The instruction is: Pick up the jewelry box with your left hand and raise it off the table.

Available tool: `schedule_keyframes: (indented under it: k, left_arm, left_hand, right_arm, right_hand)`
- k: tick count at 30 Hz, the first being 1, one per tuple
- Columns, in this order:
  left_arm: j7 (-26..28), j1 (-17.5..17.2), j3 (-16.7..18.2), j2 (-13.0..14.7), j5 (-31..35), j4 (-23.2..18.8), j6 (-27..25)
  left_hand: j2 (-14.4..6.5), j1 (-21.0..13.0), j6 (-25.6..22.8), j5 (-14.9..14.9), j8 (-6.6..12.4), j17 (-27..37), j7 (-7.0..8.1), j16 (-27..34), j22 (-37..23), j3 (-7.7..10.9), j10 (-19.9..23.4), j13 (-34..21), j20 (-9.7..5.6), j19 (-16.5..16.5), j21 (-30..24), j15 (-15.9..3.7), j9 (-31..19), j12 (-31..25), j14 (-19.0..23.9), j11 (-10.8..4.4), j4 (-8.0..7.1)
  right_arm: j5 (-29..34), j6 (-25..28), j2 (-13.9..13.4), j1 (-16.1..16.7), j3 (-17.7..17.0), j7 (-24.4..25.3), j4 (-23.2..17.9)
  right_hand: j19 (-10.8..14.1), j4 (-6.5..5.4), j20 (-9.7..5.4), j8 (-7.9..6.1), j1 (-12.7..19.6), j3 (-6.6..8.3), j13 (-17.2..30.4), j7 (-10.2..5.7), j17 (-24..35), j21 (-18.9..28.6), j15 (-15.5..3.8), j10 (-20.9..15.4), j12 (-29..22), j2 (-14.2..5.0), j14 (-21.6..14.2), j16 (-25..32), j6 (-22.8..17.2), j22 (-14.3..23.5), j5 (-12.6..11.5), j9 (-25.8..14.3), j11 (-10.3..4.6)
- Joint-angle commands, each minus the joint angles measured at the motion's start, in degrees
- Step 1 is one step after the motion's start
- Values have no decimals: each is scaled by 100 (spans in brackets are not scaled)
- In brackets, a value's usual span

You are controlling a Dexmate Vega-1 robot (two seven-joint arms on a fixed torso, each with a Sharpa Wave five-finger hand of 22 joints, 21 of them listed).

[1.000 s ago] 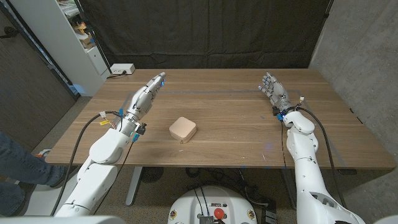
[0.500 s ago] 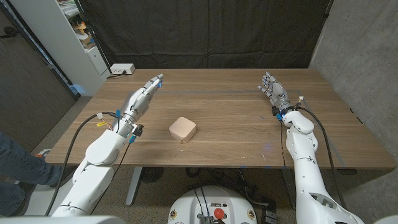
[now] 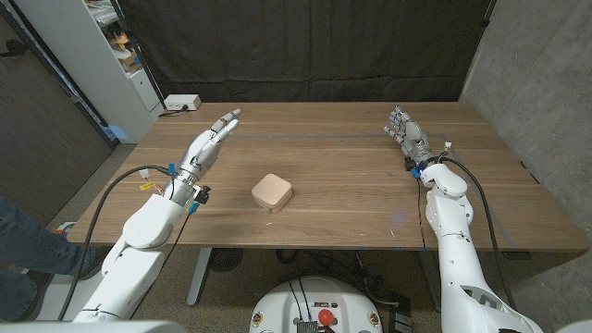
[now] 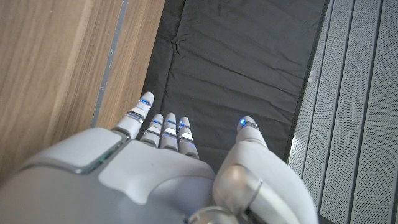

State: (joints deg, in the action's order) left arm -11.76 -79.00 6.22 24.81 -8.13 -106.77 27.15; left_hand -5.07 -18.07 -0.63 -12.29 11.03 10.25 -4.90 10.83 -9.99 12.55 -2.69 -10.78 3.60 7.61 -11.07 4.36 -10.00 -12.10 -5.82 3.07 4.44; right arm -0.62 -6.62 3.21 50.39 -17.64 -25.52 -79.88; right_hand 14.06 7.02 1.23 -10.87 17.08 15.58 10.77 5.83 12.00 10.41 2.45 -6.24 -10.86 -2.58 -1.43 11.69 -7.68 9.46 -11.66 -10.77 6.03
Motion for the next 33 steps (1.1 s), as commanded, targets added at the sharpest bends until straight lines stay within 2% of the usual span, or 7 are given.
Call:
schedule_keyframes:
  k: [1,19,26,31,33]
  left_arm:
    - [205,-101,91,-37,402,-79,221]
    - [585,-165,157,-133,1037,-131,386]
    - [866,-186,214,-221,1409,-124,551]
    - [971,-202,251,-216,1622,-143,538]
    - [1087,-224,287,-217,1894,-193,508]
  left_hand:
    - [-12,-95,-59,3,31,11,-19,18,-12,26,53,-21,33,3,-17,13,-18,-27,46,-2,60]
    - [-55,-309,-136,9,47,8,-5,36,-9,128,123,-24,57,-41,-25,-5,-19,-45,137,-27,203]
    - [-68,-514,-266,15,81,8,19,68,-9,216,280,-29,61,-103,-38,-12,-22,-94,281,-28,338]
    - [-68,-563,-295,17,85,8,23,64,-9,236,317,-31,66,-130,-44,-14,-23,-104,293,-34,369]
    - [-68,-574,-292,18,82,8,26,64,-9,241,314,-31,66,-131,-44,-20,-23,-101,299,-33,375]
  right_arm:
    - [8,-4,-31,-1,3,-20,-25]
    - [-22,-25,-47,-27,-39,-37,42]
    - [-25,-31,-34,-26,-41,-18,56]
    - [-18,-53,-35,-19,-33,-19,54]
    - [-12,-26,-26,-12,-30,-2,27]
  right_hand:
    - [24,2,20,-38,35,-35,18,-41,0,40,50,-8,-40,3,-5,22,-34,22,-24,-14,1]
    - [24,10,19,-38,44,-46,18,-41,-3,41,53,-7,-40,7,-5,20,-33,22,-25,-14,-1]
    - [22,8,19,-38,41,-51,19,-43,-2,40,49,-5,-40,8,-3,20,-32,22,-25,-14,1]
    - [21,11,21,-37,45,-52,19,-43,-3,40,51,-7,-41,6,-2,19,-32,22,-26,-14,-3]
    - [21,9,22,-38,44,-53,19,-43,-2,40,49,-7,-40,3,-2,19,-33,22,-26,-14,-3]
